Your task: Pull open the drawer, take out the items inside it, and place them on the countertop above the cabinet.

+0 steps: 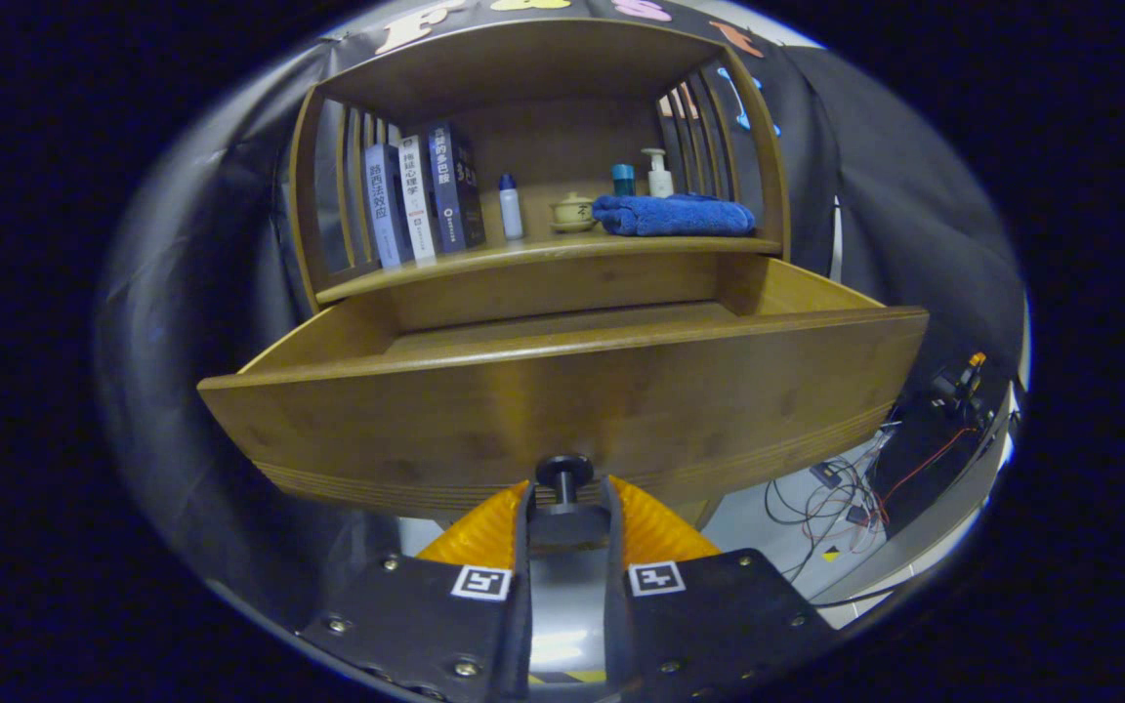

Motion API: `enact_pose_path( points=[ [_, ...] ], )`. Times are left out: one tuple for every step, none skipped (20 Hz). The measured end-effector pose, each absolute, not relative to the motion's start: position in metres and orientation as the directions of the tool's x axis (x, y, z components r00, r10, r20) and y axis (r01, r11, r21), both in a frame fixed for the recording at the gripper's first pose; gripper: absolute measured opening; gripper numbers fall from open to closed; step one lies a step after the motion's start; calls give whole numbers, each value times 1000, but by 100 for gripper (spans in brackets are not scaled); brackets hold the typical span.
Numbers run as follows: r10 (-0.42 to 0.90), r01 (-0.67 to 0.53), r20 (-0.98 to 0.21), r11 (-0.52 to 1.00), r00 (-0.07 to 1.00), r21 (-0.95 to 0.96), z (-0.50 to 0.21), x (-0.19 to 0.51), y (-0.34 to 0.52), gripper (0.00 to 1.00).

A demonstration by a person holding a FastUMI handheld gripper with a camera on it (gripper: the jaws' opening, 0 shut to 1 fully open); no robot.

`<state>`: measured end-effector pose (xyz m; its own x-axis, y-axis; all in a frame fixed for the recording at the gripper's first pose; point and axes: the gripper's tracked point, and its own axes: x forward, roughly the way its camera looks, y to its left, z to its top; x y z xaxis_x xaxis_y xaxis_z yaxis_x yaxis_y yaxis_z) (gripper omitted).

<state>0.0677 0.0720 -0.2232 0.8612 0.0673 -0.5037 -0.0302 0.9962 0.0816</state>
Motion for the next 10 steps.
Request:
enact_pose_path(
  points=[
    [65, -24, -501, 996, 863, 89, -222, 68, 71, 34],
    [52, -5, -488, 995, 872, 98, -215, 67, 69, 38],
    [70, -12, -456, 992, 887, 129, -203, 68, 74, 48],
    [71, -12, -420, 990, 905, 142, -193, 70, 76, 59],
    [68, -12, -388, 989, 919, 145, -177, 71, 77, 69],
    [64, -15, -361, 990, 930, 137, -164, 72, 78, 79],
    [61, -19, -332, 992, 941, 128, -150, 75, 80, 81],
    [60, -23, -306, 992, 950, 121, -134, 79, 82, 81],
    [51, -19, -296, 994, 954, 110, -119, 84, 83, 81],
    [43, -14, -302, 995, 952, 96, -111, 89, 84, 81]
  ],
)
